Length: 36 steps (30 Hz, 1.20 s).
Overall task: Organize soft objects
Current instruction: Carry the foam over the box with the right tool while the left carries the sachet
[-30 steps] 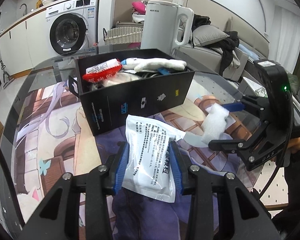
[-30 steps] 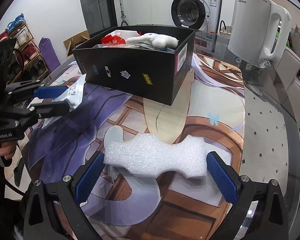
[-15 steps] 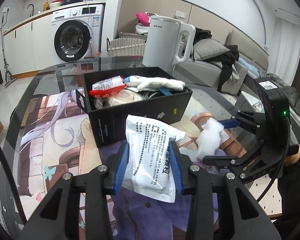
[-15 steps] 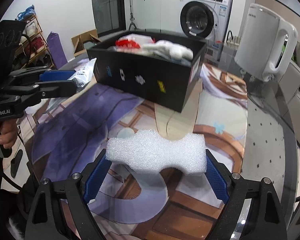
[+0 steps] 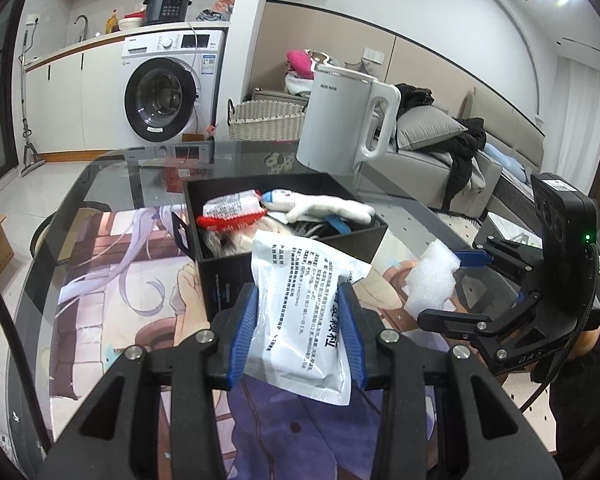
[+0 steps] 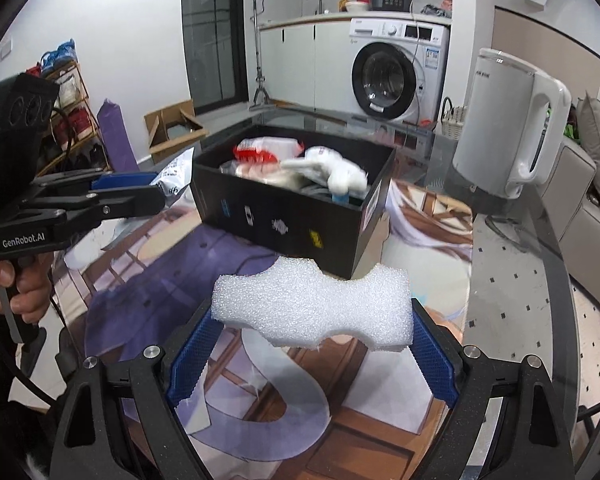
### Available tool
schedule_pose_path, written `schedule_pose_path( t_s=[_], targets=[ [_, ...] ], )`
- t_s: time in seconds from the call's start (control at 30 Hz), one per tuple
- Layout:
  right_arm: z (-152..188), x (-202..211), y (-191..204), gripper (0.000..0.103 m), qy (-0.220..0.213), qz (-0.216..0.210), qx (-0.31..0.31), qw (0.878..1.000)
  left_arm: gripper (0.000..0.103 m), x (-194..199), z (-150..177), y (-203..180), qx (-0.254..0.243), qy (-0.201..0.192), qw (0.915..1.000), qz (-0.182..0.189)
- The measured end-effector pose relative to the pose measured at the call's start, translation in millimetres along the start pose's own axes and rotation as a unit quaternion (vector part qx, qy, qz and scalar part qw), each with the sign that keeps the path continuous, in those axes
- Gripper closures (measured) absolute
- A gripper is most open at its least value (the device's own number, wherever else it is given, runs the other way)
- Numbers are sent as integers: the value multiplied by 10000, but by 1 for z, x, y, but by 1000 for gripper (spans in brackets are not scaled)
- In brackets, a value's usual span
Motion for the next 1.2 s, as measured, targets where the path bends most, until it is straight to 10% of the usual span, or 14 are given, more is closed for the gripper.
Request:
schedule_pose_path(
  t_s=[1.2],
  targets=[
    [-69,11,-35,12,-851,283,-178,9958,64,-7,-61,-18,-101,-715,9970,-295]
  ],
)
Point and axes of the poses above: each gripper's, at about its wrist camera, not at the fingertips, and x roughly against the way its jaws point, y to its left, z to its underside, the point moved 3 cm from there along -x, roughly the way its jaws point, and after that the axes turned 14 degrees about x, right-handed, at the moved point
